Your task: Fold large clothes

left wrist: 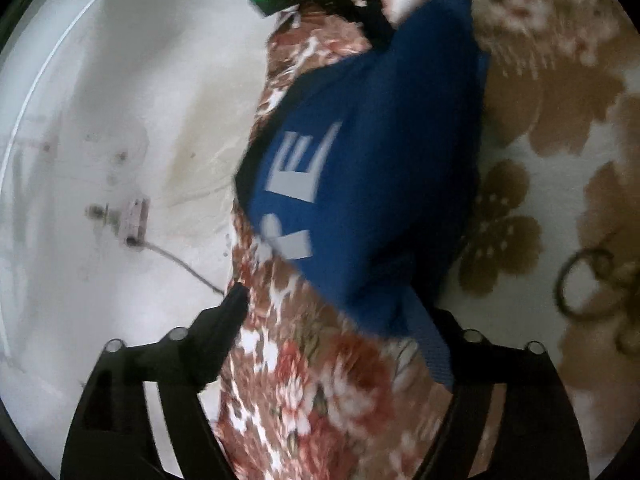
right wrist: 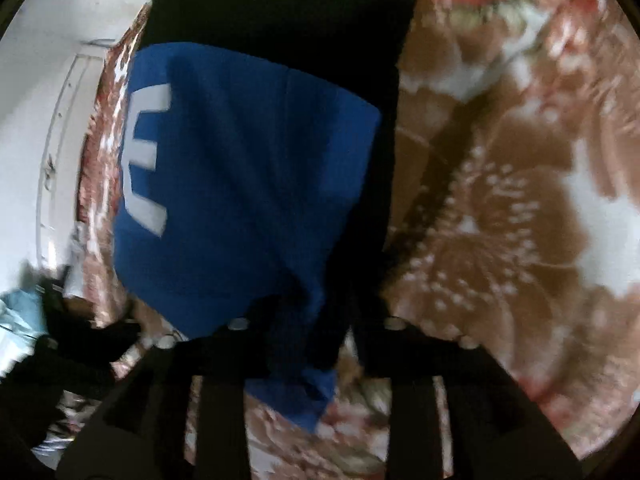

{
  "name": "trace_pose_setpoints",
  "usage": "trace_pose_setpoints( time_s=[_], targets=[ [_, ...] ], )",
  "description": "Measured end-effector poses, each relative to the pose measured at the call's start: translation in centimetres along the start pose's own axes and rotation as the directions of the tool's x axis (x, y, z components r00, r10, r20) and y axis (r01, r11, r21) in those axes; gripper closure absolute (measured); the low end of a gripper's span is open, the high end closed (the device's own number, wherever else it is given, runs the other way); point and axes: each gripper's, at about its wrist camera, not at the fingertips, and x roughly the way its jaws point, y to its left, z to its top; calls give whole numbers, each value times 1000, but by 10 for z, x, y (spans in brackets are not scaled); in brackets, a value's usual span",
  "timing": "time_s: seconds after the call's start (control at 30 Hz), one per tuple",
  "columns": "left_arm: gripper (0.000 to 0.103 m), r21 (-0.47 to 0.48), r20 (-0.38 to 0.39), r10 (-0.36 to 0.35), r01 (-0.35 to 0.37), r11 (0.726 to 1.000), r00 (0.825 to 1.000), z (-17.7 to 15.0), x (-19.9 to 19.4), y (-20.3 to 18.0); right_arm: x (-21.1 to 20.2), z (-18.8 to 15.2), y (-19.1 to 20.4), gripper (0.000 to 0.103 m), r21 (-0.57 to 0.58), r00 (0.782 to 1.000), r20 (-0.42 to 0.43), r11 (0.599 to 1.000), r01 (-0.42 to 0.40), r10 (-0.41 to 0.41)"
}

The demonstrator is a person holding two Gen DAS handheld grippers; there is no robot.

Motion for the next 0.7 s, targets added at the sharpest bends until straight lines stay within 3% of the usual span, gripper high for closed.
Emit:
trace_pose_setpoints(
  time_s=[0.1, 0.13, 0.17, 0.3, 0.43, 0.5, 0.6, 0.67, 0.7],
  targets=[
    [15, -131, -25, -35, 32, 991, 999, -1, -8, 30, -29, -7, 19, 55, -11, 995, 76, 998, 67, -66],
    [14, -180, -30, -45, 38, 983, 999, 0, -7, 39, -41, -7, 28, 41, -5, 989, 122, 996, 91, -89],
    [13, -256, -38, -60, 48, 965, 997, 2, 0, 55, -50, -7, 34, 27, -2, 982, 159, 995, 102, -100],
    [11, -418, -47, -86, 58, 907, 995, 10, 19, 73, -78, 9, 69, 9, 14, 934, 326, 989, 151, -147],
    [10, -569, 4, -135, 113, 815, 991, 26, 47, 94, -67, 58, 100, 8, 29, 904, 405, 990, 135, -135],
    [10, -606, 38, -172, 159, 780, 984, 33, 58, 91, -48, 90, 106, 8, 66, 886, 422, 981, 180, -191],
    [10, -646, 90, -252, 250, 722, 963, 42, 78, 81, -21, 129, 101, 8, 104, 880, 395, 965, 242, -263],
    [10, -667, 100, -334, 313, 676, 937, 44, 92, 64, 1, 142, 92, 9, 96, 875, 348, 941, 324, -337],
    [10, -666, 86, -361, 323, 672, 929, 43, 99, 55, 14, 146, 83, 9, 89, 875, 313, 929, 360, -370]
  ],
)
